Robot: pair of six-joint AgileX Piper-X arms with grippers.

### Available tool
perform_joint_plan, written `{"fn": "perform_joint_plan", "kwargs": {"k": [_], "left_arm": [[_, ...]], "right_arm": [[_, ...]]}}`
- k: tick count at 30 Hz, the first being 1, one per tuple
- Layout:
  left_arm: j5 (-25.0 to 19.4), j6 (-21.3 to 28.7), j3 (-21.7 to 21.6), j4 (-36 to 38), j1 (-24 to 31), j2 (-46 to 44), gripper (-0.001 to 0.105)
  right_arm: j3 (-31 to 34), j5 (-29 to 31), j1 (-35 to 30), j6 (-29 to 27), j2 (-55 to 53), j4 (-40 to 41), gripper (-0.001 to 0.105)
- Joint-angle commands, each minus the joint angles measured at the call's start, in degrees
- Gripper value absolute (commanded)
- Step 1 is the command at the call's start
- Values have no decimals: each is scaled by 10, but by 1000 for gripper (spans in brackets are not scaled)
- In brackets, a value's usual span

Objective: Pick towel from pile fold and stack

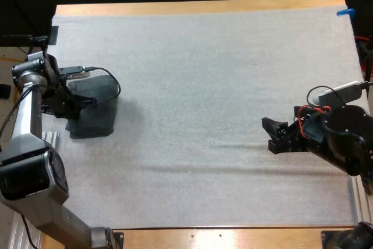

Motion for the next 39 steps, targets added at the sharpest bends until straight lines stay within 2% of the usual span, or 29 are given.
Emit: {"fn": "perform_joint_plan", "kwargs": {"k": [1,6,8,14,19,22,25,27,32,39], "left_arm": [[-13,-2,-2,-1,0,-4,17],[-16,-2,-3,3,0,-7,40],[-16,-2,-5,4,0,-13,45],[-15,-2,-9,-12,0,-62,45],[52,-4,-9,-9,-2,-110,45],[81,-2,-9,-7,-11,-122,45],[92,1,-6,-3,-32,-123,45],[86,6,4,-16,-50,-123,45],[11,13,23,-48,-93,-105,45],[-6,13,29,-47,-96,-25,45]], "right_arm": [[0,3,1,-1,-1,-4,70],[0,3,1,3,-1,-4,70],[0,3,1,3,-1,-4,70],[0,3,1,3,-1,-4,70],[0,3,1,3,-1,-5,70],[0,3,1,3,-1,-11,70],[0,3,1,3,-1,-13,70],[0,3,1,3,-1,-13,70],[0,3,1,3,-1,-17,70],[0,-1,1,3,-1,-23,70]]}}
